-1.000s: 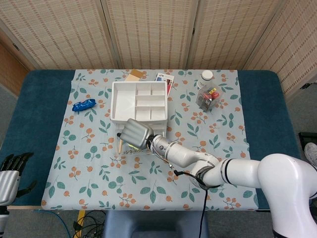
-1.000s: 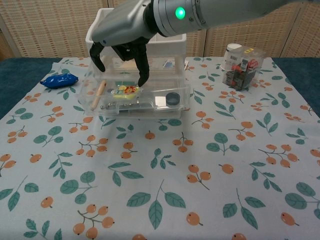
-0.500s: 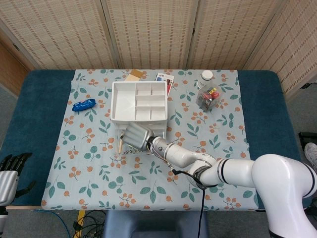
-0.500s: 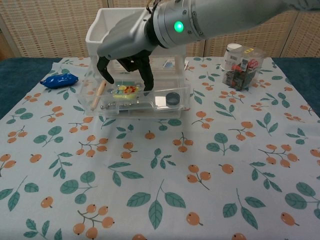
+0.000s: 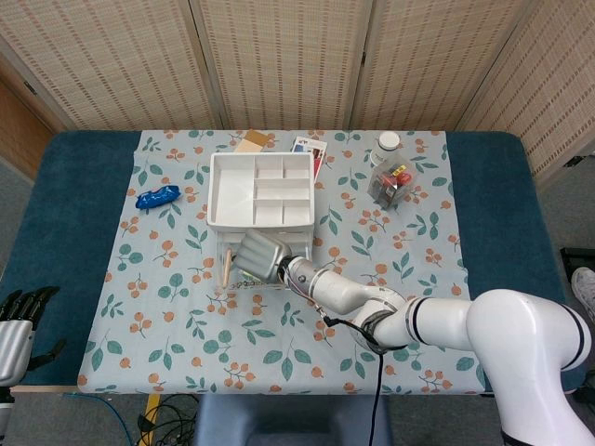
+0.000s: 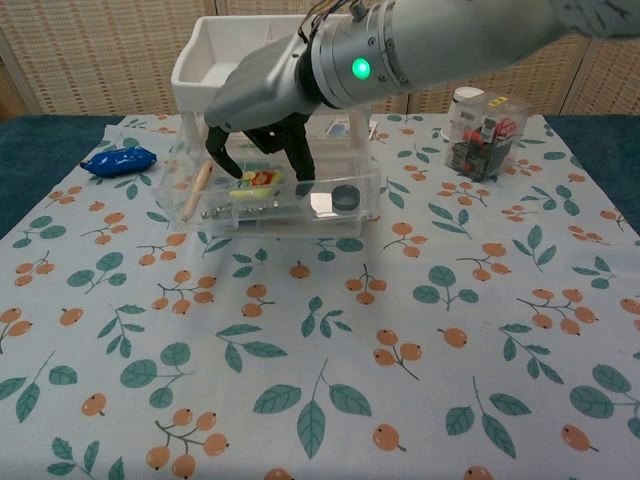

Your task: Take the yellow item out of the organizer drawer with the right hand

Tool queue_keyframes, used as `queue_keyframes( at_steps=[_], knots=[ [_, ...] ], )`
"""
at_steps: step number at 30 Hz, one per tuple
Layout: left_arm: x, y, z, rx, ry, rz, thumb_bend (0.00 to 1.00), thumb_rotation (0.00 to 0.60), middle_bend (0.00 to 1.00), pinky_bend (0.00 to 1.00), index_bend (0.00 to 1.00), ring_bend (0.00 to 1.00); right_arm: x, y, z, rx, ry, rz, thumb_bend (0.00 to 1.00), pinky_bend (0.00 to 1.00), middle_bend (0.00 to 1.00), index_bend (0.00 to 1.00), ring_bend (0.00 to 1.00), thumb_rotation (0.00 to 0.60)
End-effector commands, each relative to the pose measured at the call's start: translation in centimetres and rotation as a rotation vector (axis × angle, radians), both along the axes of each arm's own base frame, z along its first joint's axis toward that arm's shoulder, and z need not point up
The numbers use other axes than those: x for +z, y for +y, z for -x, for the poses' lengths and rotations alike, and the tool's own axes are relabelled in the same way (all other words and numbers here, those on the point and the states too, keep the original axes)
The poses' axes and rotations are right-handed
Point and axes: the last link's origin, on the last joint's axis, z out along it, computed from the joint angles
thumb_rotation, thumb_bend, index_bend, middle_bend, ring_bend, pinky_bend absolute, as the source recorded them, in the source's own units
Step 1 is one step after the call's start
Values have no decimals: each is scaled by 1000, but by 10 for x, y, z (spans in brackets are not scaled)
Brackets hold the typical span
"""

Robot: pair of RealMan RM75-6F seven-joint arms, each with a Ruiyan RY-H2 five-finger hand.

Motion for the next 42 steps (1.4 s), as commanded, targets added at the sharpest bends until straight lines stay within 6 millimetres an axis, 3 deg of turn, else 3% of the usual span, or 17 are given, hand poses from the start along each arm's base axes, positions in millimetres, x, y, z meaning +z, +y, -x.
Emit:
queue_keyframes(
  at_steps=[1,11,20,29,42],
  knots=[
    [0,0,0,-1,0,2,218,600,179,97,144,161,-1,1,-2,3,-6,-2,14,1000,1000,351,1000,600],
    [0,-1,1,5,1,0,218,600,179,97,143,161,-6,1,-5,9,-17,-7,15,1000,1000,386,1000,600],
    [0,0,2,6,3,2,218,600,179,97,143,160,-9,-1,-6,10,-16,-4,85,1000,1000,436,1000,600],
    [-1,-1,3,9,0,4,218,600,179,98,144,161,-10,-1,-8,13,-20,-3,233,1000,1000,473,1000,600],
    [-2,-1,4,10,-2,4,218,600,179,98,144,161,-10,-2,-8,26,-37,7,538,1000,1000,537,1000,600]
  ],
)
